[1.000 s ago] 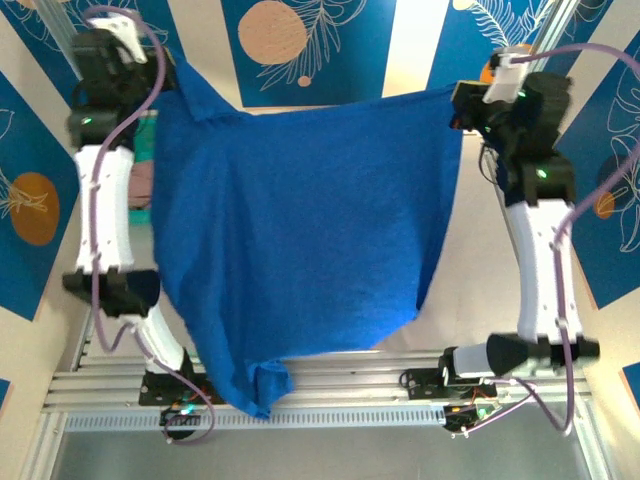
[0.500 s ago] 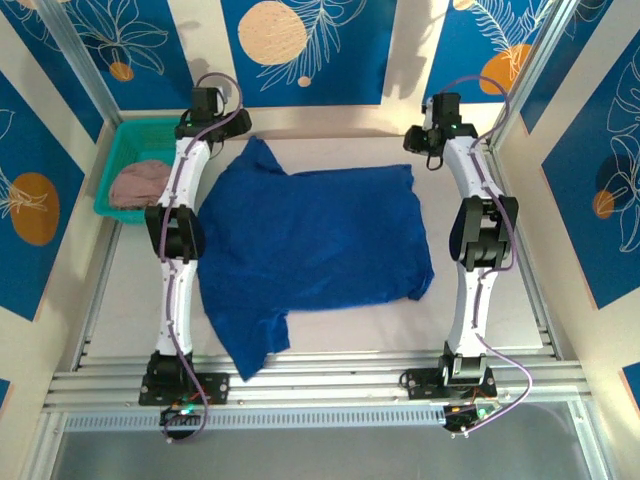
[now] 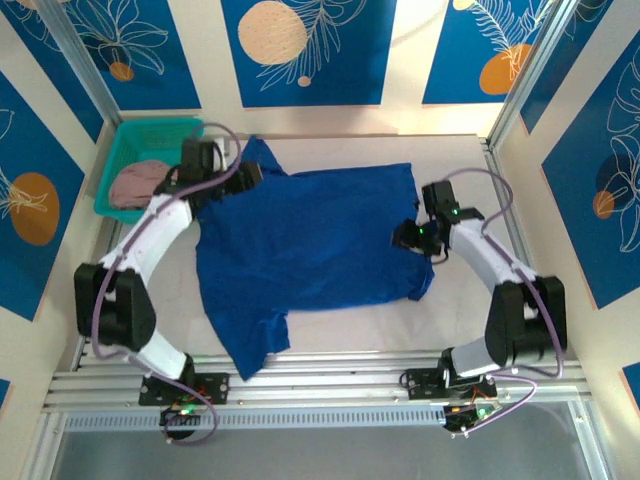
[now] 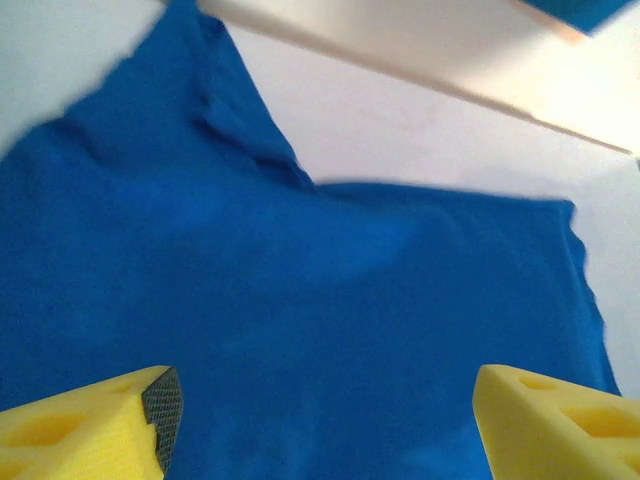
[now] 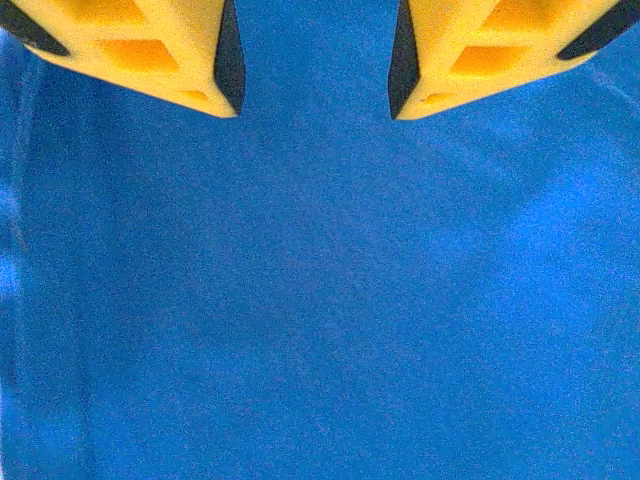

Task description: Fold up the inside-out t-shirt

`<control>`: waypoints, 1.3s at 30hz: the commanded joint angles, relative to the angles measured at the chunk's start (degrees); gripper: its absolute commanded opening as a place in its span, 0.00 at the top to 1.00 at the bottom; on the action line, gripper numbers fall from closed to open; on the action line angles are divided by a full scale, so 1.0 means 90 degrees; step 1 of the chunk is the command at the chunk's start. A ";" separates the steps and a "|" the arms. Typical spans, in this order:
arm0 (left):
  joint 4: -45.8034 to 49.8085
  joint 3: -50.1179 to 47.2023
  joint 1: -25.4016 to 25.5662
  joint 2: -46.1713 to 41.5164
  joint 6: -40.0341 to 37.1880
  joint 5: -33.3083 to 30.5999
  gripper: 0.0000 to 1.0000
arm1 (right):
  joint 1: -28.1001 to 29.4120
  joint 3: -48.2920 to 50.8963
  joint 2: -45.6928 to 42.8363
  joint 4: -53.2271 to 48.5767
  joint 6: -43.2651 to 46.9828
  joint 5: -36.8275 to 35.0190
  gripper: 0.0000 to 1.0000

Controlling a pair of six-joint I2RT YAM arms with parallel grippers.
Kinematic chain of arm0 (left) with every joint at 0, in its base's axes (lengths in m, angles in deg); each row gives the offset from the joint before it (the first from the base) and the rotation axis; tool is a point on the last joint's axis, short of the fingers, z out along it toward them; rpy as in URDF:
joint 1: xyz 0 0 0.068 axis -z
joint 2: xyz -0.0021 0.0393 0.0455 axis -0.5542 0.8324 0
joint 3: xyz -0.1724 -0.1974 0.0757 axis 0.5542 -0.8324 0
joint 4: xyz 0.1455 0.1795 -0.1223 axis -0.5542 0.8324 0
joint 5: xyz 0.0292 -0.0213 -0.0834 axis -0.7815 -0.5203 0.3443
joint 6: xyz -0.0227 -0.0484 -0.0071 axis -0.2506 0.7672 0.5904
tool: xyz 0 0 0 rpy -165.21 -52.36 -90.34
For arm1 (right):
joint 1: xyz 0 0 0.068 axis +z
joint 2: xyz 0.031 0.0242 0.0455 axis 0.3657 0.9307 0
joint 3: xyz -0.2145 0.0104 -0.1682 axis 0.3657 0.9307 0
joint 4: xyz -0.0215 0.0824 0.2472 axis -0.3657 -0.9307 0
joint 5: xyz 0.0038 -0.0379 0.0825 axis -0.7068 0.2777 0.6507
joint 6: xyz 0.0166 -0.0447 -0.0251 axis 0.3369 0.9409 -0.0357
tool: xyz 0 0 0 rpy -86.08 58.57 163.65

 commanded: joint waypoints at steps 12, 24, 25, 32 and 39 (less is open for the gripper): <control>-0.1463 -0.2722 0.3014 -0.0876 -0.0609 -0.0181 0.23 | -0.0172 0.1670 -0.1048 -0.0668 -0.1378 -0.0912 0.58; -0.2119 -0.0883 0.5178 0.1735 -0.3866 -0.0702 0.24 | -0.0807 0.1528 -0.0497 -0.0067 -0.1007 -0.0035 0.87; -0.2052 -0.0657 0.5324 0.1952 -0.4107 -0.0793 0.24 | -0.0802 0.1502 -0.0579 -0.0100 -0.0979 -0.0068 0.89; -0.1944 0.0643 0.5834 0.3334 -0.4739 -0.1917 0.34 | -0.0839 0.1203 -0.0930 -0.0469 -0.0754 0.0006 0.93; -0.2041 0.0538 0.5699 0.3326 -0.4491 -0.1717 0.89 | -0.0919 0.0771 -0.0759 -0.0451 -0.0601 0.0150 0.92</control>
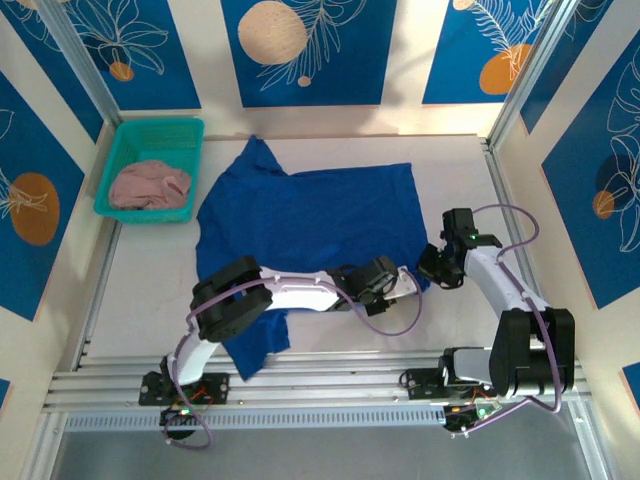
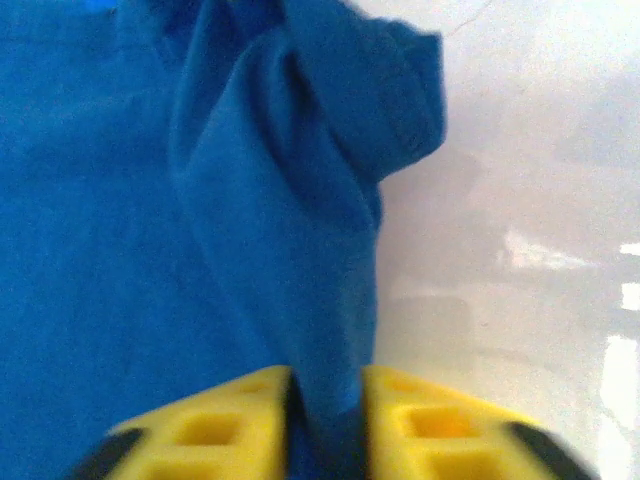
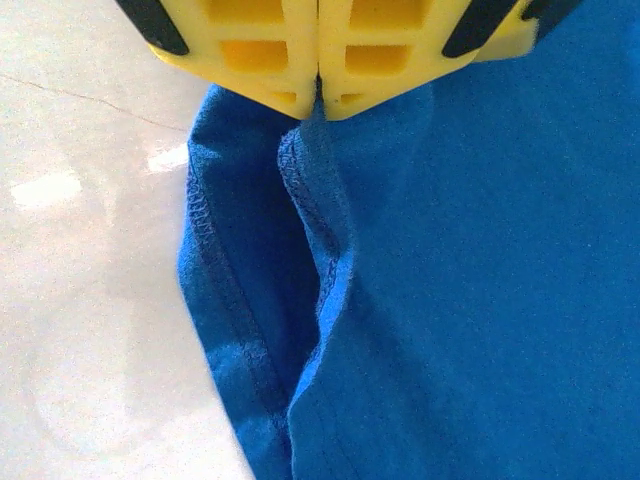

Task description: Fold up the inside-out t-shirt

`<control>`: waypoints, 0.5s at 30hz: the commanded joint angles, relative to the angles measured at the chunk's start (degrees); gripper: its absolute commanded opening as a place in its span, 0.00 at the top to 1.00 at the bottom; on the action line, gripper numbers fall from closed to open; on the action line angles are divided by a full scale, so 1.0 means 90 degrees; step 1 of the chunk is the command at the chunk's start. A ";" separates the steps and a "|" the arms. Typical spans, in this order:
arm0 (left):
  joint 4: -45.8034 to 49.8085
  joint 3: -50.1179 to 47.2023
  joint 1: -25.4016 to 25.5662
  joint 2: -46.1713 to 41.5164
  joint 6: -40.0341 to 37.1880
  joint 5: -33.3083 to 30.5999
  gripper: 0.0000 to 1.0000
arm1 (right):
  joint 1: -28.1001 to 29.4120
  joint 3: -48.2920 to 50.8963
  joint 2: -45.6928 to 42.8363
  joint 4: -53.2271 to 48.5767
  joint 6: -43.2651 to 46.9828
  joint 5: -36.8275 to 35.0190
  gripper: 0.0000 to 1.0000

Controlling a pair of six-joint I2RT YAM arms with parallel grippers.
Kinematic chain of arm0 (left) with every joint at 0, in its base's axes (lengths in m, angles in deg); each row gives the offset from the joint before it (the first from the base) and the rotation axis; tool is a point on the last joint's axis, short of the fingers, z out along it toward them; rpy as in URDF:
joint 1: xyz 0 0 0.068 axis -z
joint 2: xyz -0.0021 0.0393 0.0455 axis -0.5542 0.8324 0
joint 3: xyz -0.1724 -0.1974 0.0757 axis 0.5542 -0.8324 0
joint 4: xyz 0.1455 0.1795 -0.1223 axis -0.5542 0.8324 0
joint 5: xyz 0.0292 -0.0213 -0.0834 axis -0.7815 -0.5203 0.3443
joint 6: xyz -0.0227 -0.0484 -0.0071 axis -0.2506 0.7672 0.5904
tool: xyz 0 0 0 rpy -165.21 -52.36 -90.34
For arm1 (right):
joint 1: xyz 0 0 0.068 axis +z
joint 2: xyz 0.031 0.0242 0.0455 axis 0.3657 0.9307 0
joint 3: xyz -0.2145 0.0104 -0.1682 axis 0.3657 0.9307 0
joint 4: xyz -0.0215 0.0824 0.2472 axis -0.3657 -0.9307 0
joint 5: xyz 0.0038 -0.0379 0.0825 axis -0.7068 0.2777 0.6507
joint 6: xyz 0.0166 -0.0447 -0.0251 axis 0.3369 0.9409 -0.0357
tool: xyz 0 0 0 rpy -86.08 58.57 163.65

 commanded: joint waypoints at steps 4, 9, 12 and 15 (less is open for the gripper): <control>-0.0257 -0.0715 -0.0489 -0.0781 0.0690 0.0975 1.00 | -0.0031 -0.0863 0.0674 0.0039 0.0383 0.0188 0.92; -0.0424 -0.1200 -0.1025 -0.1112 0.1591 0.2198 1.00 | 0.0008 -0.1769 0.1829 -0.0146 0.0776 -0.0384 0.83; -0.0474 -0.1248 -0.1189 -0.1062 0.1898 0.2402 1.00 | 0.0200 -0.1977 0.1914 -0.0411 0.0921 -0.0341 0.74; -0.0577 -0.1261 -0.1313 -0.1007 0.2239 0.2637 1.00 | 0.0460 -0.1688 0.1425 -0.0553 0.0896 -0.0187 0.65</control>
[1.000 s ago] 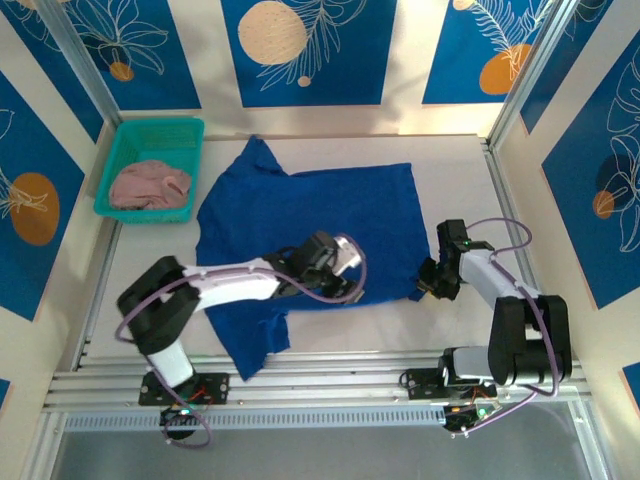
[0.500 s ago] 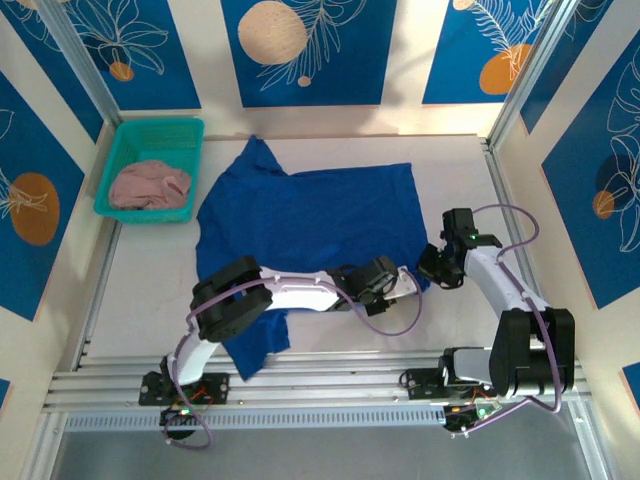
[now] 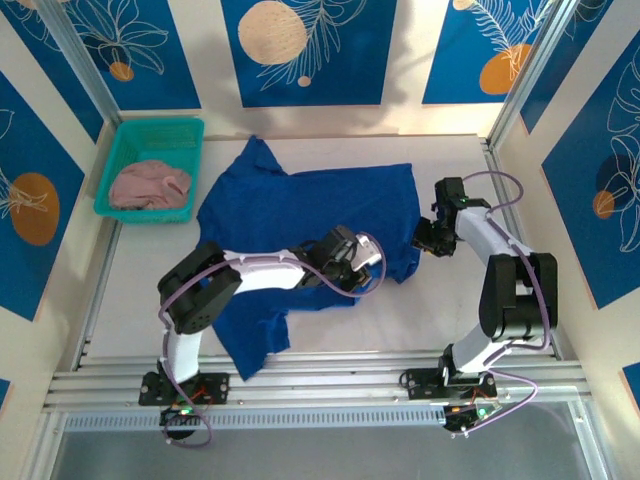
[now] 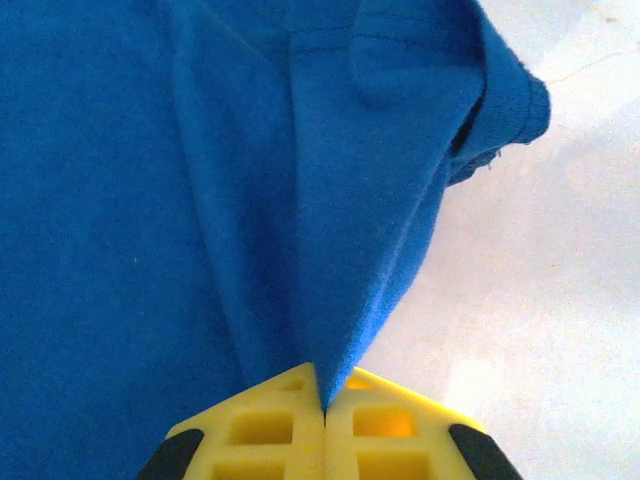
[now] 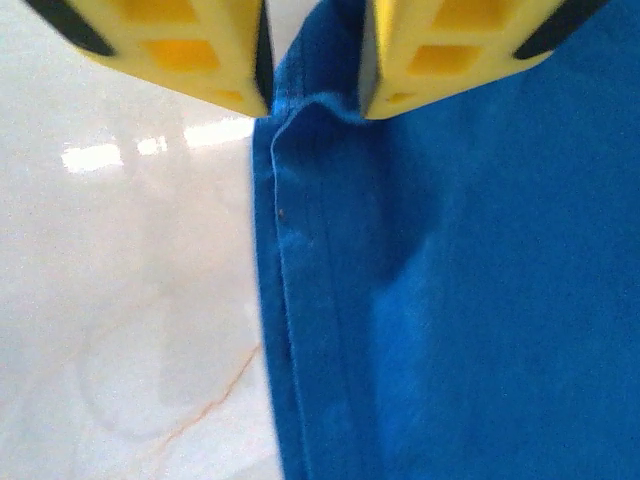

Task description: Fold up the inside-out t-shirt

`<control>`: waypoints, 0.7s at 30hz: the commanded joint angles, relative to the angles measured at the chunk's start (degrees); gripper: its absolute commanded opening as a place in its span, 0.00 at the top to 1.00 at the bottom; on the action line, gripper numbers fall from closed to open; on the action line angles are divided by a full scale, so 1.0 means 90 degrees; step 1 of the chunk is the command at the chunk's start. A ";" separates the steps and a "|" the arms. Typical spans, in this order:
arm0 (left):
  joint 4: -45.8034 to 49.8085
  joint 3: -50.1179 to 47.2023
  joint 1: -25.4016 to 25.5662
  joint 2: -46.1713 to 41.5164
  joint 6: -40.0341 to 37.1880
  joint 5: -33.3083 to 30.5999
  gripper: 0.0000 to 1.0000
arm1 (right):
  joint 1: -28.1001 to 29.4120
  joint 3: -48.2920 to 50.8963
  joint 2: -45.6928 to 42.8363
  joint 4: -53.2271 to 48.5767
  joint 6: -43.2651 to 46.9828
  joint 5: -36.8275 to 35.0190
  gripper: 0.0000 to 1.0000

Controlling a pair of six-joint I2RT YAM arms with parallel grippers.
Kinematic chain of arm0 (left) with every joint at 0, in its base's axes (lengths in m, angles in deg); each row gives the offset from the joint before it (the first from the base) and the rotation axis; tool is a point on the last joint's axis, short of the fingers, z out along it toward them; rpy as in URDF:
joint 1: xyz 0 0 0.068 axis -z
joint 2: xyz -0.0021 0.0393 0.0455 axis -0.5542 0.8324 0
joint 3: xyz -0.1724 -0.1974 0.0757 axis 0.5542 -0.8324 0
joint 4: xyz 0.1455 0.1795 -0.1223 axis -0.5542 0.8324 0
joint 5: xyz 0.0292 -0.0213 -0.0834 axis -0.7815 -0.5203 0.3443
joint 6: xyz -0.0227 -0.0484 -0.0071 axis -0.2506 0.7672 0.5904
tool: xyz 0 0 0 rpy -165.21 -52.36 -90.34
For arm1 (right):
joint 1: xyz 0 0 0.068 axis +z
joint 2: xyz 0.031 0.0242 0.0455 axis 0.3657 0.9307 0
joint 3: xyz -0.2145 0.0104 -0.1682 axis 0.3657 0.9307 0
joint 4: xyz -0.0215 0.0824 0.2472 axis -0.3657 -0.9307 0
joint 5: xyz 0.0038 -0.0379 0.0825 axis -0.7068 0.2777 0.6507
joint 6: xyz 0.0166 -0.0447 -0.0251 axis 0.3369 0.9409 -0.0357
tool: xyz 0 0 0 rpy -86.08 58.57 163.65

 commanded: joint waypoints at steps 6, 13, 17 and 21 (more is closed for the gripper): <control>-0.0174 -0.0034 -0.0091 0.0056 0.0726 0.0855 1.00 | 0.0861 0.1253 -0.1834 -0.0290 -0.0369 0.0742 0.54; -0.0261 -0.0039 -0.0091 0.0069 0.0837 0.0944 1.00 | 0.1071 0.1655 -0.1644 0.0178 -0.0592 0.0360 0.50; -0.0258 -0.0067 -0.0097 0.0028 0.0837 0.0911 1.00 | 0.0956 0.1479 -0.1200 0.0076 -0.0491 -0.0098 0.65; -0.0323 -0.0177 -0.0173 -0.0060 0.0903 0.0912 1.00 | 0.0642 0.1375 -0.1310 -0.0014 -0.0385 -0.0293 0.78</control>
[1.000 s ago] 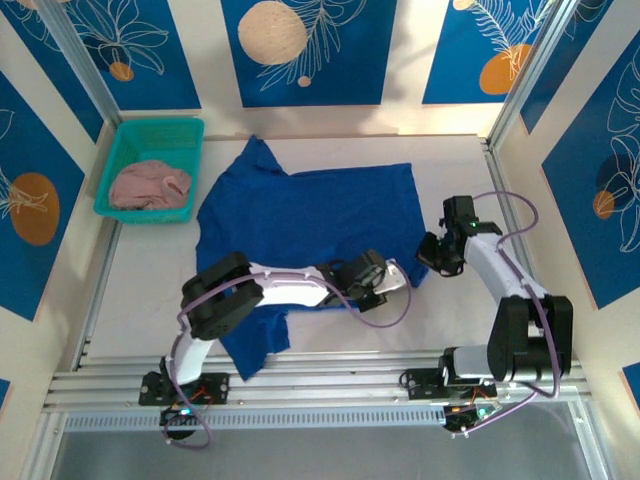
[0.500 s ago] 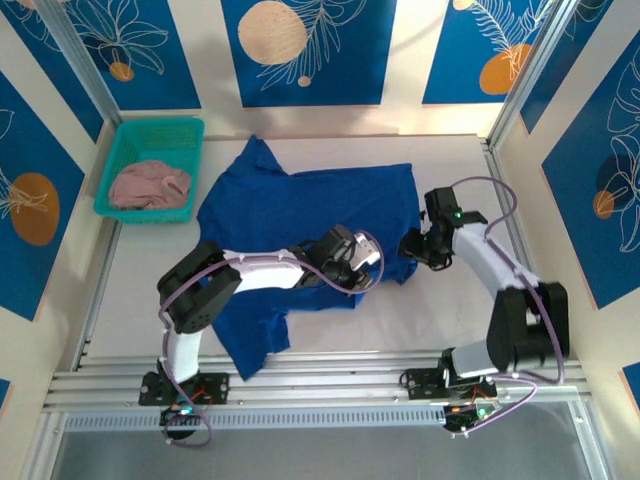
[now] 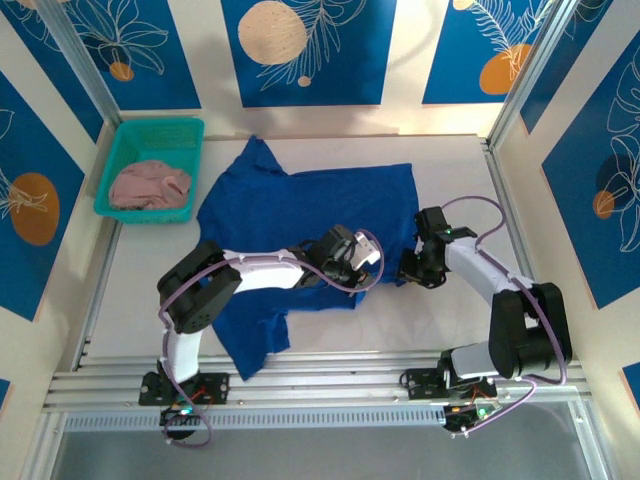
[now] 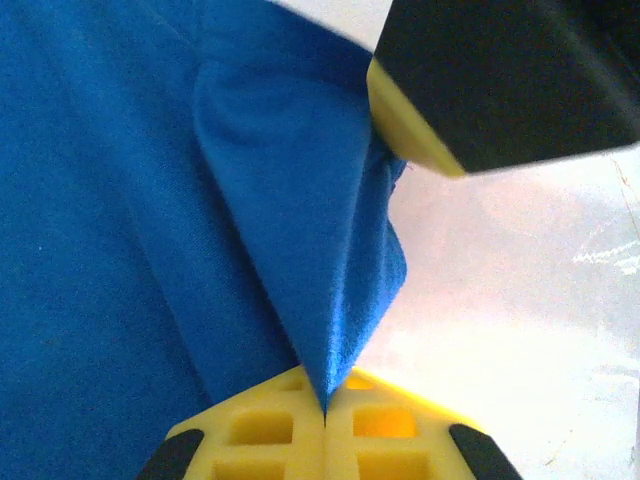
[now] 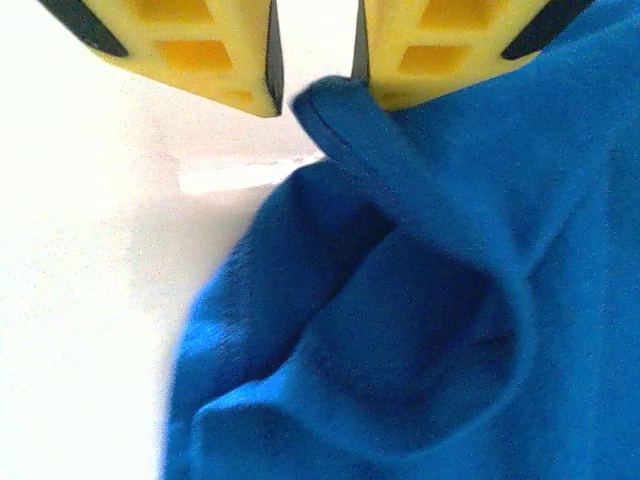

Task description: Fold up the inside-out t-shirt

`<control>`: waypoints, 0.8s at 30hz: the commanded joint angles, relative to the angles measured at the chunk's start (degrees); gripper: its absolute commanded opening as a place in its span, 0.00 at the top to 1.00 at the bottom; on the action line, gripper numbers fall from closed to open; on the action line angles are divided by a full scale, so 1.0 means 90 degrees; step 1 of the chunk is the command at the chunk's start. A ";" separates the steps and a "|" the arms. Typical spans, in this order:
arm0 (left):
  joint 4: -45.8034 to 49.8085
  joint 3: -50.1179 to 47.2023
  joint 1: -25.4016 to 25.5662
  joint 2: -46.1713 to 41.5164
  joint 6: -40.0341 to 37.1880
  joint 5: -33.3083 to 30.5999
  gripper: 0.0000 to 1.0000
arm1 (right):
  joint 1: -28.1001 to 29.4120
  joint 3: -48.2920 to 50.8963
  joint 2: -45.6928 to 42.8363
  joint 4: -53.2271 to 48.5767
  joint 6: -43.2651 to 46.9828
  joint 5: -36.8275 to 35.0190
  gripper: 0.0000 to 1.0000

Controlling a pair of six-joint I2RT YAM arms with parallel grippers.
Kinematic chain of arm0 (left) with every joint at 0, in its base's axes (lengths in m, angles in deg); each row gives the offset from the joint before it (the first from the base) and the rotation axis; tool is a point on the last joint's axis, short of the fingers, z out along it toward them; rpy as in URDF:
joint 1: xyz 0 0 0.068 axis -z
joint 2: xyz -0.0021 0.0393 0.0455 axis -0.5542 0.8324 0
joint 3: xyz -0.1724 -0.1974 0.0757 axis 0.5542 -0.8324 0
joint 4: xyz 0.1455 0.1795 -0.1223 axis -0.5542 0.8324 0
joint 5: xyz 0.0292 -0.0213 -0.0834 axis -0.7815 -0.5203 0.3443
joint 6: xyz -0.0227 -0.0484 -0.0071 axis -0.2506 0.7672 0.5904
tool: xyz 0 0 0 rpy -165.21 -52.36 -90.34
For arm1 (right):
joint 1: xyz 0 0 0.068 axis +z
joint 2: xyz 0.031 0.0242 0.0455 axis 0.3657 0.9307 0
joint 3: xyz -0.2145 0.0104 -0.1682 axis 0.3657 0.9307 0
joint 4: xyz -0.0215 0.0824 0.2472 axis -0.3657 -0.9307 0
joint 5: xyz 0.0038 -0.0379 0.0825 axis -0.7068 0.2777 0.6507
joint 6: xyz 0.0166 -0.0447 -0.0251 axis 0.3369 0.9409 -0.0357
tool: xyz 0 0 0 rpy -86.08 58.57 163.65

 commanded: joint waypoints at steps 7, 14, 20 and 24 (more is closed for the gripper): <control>-0.0173 -0.0169 -0.0137 -0.0099 0.0118 0.0176 1.00 | -0.0580 -0.0365 -0.0142 -0.0199 0.0219 -0.0252 0.90; -0.0173 -0.0143 -0.0138 -0.0069 0.0139 0.0186 1.00 | -0.0532 -0.0128 -0.0615 -0.0094 0.0134 0.0709 0.78; -0.0212 -0.0120 -0.0144 -0.0030 0.0177 0.0239 1.00 | -0.0392 0.0039 -0.0333 0.0305 -0.0005 0.0952 0.59; -0.0193 -0.0103 -0.0139 -0.0027 0.0158 0.0252 1.00 | -0.0277 -0.0168 0.0157 0.0424 0.0069 0.0777 0.59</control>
